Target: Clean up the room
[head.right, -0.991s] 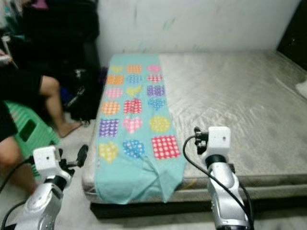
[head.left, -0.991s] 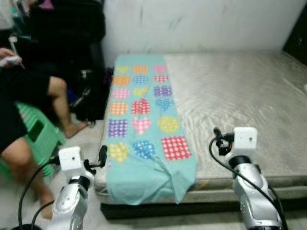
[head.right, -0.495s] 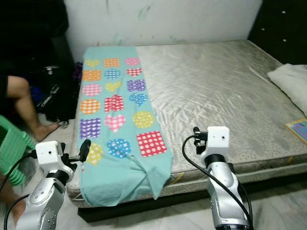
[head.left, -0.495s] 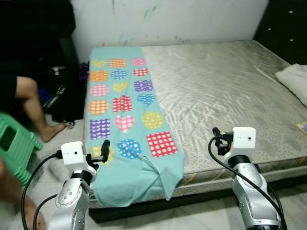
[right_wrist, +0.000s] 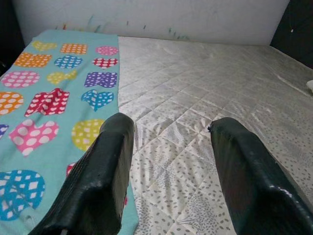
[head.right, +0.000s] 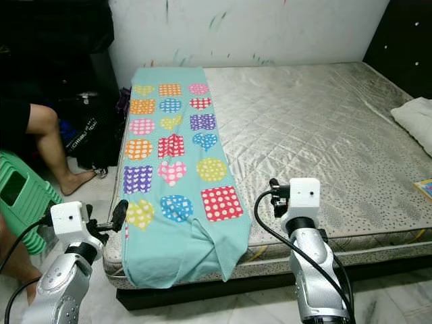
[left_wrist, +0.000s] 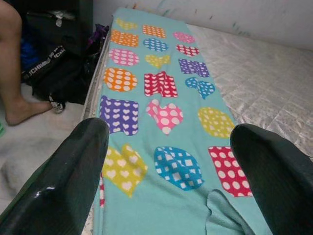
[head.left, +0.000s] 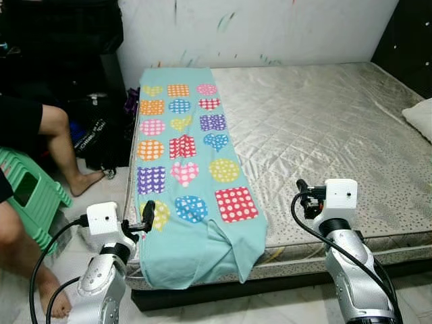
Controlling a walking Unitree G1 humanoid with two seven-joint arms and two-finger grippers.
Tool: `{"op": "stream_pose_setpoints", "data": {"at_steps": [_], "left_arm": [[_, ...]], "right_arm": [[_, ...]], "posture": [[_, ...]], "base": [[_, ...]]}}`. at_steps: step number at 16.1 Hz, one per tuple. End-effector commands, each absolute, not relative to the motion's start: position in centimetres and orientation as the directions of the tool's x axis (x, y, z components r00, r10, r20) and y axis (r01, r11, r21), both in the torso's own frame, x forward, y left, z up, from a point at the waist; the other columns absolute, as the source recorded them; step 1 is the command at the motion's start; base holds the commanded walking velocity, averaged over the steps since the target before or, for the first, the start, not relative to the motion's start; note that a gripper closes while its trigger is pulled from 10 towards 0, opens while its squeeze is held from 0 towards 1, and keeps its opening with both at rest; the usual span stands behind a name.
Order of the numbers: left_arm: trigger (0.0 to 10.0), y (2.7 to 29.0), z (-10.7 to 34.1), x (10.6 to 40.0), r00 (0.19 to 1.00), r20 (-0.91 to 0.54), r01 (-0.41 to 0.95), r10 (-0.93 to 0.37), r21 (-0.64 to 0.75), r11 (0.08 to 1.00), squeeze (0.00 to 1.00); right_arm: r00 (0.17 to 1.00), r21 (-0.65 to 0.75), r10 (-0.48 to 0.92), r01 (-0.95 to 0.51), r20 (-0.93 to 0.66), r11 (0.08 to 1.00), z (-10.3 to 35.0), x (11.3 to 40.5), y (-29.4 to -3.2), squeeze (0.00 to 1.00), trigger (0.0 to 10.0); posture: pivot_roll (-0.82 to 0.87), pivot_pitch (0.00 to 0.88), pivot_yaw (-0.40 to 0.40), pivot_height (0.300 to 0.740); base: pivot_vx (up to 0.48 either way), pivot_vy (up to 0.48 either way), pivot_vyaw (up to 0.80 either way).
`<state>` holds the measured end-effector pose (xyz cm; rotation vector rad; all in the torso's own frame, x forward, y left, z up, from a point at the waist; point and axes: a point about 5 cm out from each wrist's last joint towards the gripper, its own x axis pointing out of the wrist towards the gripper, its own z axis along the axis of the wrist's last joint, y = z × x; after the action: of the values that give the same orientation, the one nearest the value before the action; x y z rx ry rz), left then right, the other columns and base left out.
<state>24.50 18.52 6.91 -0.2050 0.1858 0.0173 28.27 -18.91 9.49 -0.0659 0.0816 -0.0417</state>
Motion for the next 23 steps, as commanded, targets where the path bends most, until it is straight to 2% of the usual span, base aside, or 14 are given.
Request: {"op": "stream_pose_setpoints", "data": {"at_steps": [1,9,13,23], "left_arm": [[10.0,18.5,7.1,24.4,0.983,-0.184,-0.035,-0.002,-0.200,0.979,0.00],[10.0,18.6,7.0,24.5,0.981,-0.193,-0.037,-0.001,-0.196,0.980,0.00],[10.0,19.0,5.5,24.3,0.954,-0.299,-0.064,0.015,-0.155,0.986,0.00],[10.0,19.1,5.2,24.1,0.941,-0.339,-0.049,-0.003,-0.144,0.988,0.00]], "right_arm": [[0.996,-0.067,-0.047,0.042,-0.082,0.997,9.5,28.2,-19.0,0.00,10.0],[0.992,-0.056,-0.043,0.036,-0.115,0.998,9.1,28.3,-18.9,0.00,10.0],[0.959,-0.120,0.001,-0.037,-0.285,0.992,6.6,27.7,-18.5,0.00,10.0],[0.956,-0.142,-0.004,-0.040,-0.294,0.989,6.7,27.8,-18.7,0.00,10.0]], "posture": [[-0.13,0.000,-0.012,0.719],[-0.12,0.000,-0.014,0.719],[-0.12,0.000,-0.013,0.719],[-0.12,0.000,-0.013,0.719]], "base": [[0.000,0.000,0.00],[0.000,0.000,0.00],[0.000,0.000,0.00],[0.000,0.000,0.00]]}}
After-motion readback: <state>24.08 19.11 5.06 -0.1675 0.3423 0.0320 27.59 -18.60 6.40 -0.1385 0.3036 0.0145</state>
